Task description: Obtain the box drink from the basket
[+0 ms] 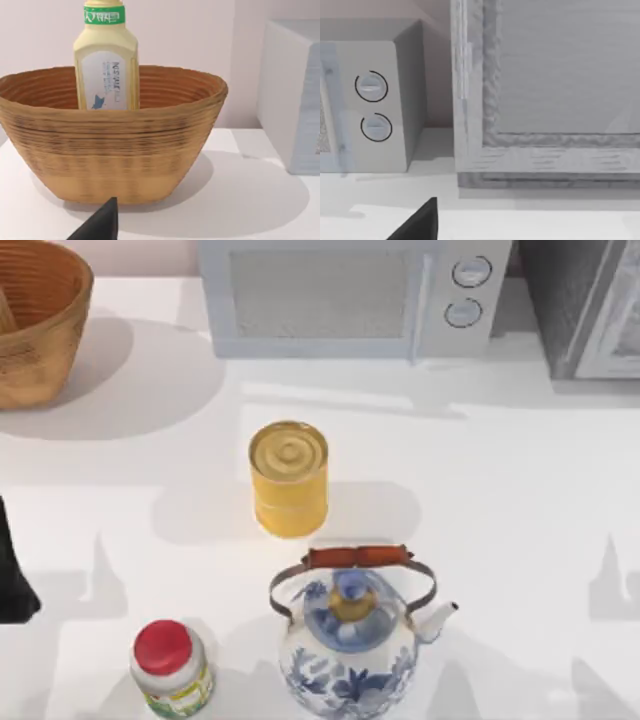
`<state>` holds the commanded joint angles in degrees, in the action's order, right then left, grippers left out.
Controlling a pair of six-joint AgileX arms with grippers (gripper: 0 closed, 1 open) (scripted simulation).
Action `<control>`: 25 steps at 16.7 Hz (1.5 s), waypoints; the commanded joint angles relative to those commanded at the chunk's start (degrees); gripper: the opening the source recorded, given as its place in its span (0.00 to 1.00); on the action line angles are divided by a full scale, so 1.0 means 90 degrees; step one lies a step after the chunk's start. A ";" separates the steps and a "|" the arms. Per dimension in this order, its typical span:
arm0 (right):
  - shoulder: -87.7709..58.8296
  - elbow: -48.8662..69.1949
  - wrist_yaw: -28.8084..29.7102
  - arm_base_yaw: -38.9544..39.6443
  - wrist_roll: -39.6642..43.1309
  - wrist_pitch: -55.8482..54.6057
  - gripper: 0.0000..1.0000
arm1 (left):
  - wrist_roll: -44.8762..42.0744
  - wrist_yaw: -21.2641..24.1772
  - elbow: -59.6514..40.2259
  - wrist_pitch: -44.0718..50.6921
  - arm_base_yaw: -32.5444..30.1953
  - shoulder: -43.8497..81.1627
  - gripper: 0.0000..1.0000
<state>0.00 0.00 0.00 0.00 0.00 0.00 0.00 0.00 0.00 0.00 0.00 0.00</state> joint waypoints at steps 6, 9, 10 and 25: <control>0.0000 0.0000 0.0000 0.0000 0.0000 0.0000 1.00 | 0.0039 0.0089 -0.0262 -0.0340 0.0074 0.0623 1.00; 0.0000 0.0000 0.0000 0.0000 0.0000 0.0000 1.00 | 0.0037 0.0244 -0.0749 -0.0959 0.0192 0.1770 1.00; 0.0000 0.0000 0.0000 0.0000 0.0000 0.0000 1.00 | 0.0033 0.0309 -0.0953 -0.1217 0.0240 0.2227 1.00; 0.0000 0.0000 0.0000 0.0000 0.0000 0.0000 1.00 | -0.0044 0.1398 -0.4524 -0.5762 0.1168 1.0343 1.00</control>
<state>0.00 0.00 0.00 0.00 0.00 0.00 -0.39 12.58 -40.72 -51.85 10.51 93.08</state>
